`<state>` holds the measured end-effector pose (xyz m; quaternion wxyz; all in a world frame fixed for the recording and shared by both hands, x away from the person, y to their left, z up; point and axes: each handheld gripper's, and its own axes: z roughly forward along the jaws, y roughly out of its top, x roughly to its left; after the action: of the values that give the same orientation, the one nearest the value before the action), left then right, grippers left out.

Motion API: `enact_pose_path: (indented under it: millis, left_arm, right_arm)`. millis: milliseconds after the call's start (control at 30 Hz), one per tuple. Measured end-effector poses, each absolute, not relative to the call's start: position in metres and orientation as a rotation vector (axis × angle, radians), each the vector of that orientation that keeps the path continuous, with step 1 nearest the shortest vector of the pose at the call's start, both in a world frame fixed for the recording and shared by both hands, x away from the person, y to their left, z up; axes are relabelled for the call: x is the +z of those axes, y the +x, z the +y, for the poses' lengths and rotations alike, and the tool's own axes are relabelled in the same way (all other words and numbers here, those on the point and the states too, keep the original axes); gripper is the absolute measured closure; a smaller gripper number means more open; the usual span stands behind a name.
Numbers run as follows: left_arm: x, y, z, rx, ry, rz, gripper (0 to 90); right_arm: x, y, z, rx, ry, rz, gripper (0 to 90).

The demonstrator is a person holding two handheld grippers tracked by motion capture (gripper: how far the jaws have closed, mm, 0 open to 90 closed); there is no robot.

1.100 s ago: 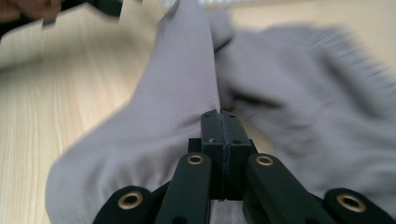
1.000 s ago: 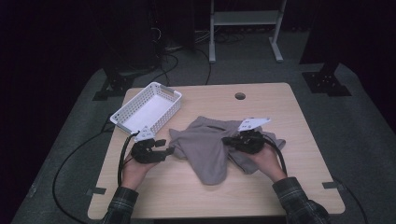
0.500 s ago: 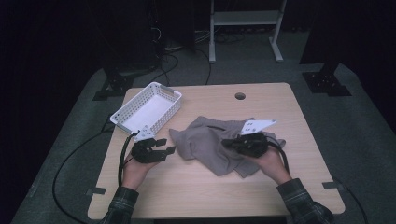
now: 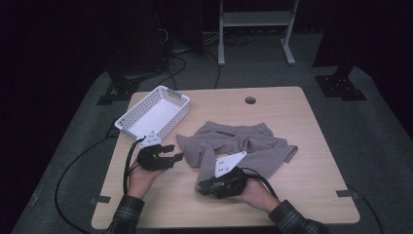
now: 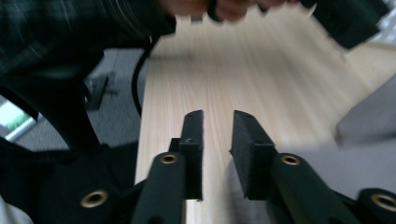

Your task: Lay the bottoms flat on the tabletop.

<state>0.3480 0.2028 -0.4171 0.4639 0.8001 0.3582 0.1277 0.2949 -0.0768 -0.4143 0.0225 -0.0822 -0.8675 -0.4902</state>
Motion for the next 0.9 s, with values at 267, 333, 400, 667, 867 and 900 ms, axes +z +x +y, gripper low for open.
enact_pose_path:
  millis: [267, 333, 400, 667, 867, 900]
  left_arm:
    - [-0.420, 0.334, 0.180, 0.240, 1.993, 0.809, 43.5]
    - [-0.423, 0.330, 0.173, 0.205, 2.008, 0.796, 43.5]
    - [-0.427, 0.327, 0.165, 0.168, 2.019, 0.781, 43.4]
    - [-0.445, 0.329, 0.143, 0.111, 2.097, 0.766, 38.3]
    - [-0.456, 0.335, 0.136, 0.077, 2.130, 0.776, 38.3]
    - [-0.457, 0.336, 0.134, 0.068, 2.135, 0.780, 38.3]
  right_arm:
    - [-0.412, 0.322, -0.134, -1.601, -0.518, -2.713, 65.9]
    - [-0.418, 0.328, -0.146, -1.575, -0.595, -2.741, 64.1]
    - [-0.425, 0.333, -0.159, -1.551, -0.658, -2.742, 61.5]
    - [-0.438, 0.343, -0.187, -1.512, -0.808, -2.768, 58.8]
    - [-0.442, 0.346, -0.192, -1.479, -0.835, -2.802, 57.8]
    - [-0.442, 0.346, -0.193, -1.478, -0.838, -2.810, 57.6]
